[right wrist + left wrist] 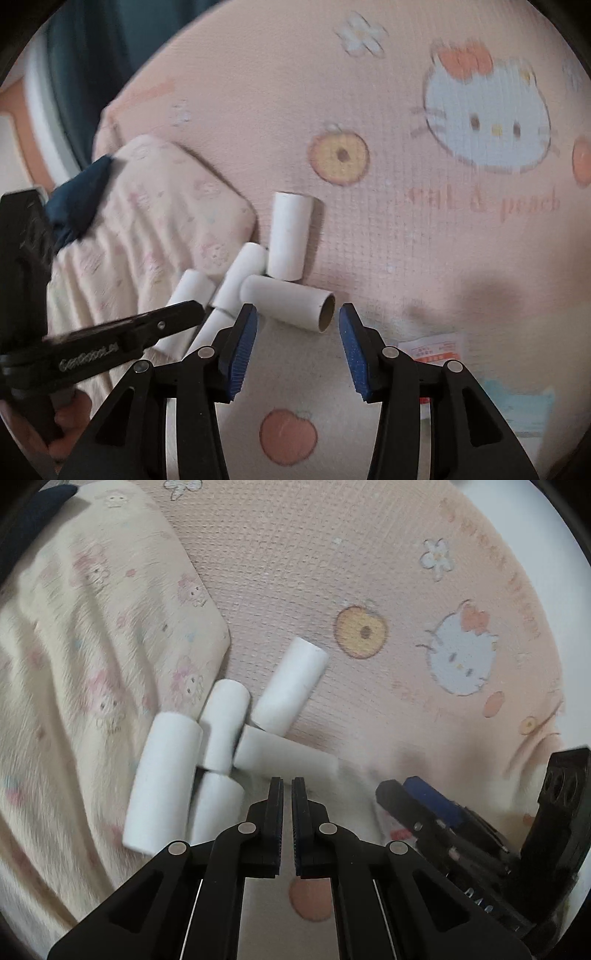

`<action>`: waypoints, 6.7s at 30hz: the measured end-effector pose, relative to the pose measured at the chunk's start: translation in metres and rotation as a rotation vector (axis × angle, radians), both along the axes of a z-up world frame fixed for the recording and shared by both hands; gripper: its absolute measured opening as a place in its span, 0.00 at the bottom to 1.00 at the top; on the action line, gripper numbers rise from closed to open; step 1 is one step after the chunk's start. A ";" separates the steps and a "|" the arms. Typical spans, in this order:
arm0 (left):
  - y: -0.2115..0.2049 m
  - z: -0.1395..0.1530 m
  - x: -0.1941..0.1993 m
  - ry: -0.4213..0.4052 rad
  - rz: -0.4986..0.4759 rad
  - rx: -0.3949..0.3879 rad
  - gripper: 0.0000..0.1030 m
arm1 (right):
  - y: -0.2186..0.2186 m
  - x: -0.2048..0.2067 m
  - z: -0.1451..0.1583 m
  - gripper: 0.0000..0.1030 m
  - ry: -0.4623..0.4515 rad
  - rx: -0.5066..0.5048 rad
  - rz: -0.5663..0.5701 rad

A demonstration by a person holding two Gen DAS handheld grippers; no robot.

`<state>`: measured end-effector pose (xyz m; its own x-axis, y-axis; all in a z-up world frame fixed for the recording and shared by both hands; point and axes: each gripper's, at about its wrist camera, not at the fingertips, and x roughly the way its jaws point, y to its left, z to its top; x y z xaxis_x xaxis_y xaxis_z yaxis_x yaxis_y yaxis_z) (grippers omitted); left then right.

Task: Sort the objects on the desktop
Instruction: 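Close the right gripper on a lying white tube while the left gripper grips it too, then pull the lying tube away from the cluster with both grippers, then grip the tube with the left gripper while the right gripper tilts it upright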

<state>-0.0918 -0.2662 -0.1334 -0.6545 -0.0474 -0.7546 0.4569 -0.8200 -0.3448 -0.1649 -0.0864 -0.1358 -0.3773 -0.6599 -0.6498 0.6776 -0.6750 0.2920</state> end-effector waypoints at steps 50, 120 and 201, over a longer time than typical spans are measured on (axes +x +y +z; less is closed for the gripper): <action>0.005 -0.046 -0.085 -0.168 -0.134 0.226 0.32 | 0.016 -0.050 -0.050 0.41 -0.200 0.061 0.082; 0.118 -0.038 0.119 -0.113 -0.180 0.077 0.10 | 0.117 0.086 -0.025 0.17 -0.168 0.196 -0.008; 0.130 -0.066 0.069 -0.111 -0.338 0.333 0.44 | 0.101 0.109 -0.064 0.39 -0.390 0.131 0.173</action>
<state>-0.0229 -0.1358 -0.1995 -0.5066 0.4100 -0.7585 0.2326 -0.7821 -0.5781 -0.0559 0.0146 -0.1999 0.0214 -0.5947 -0.8036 0.6401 -0.6094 0.4680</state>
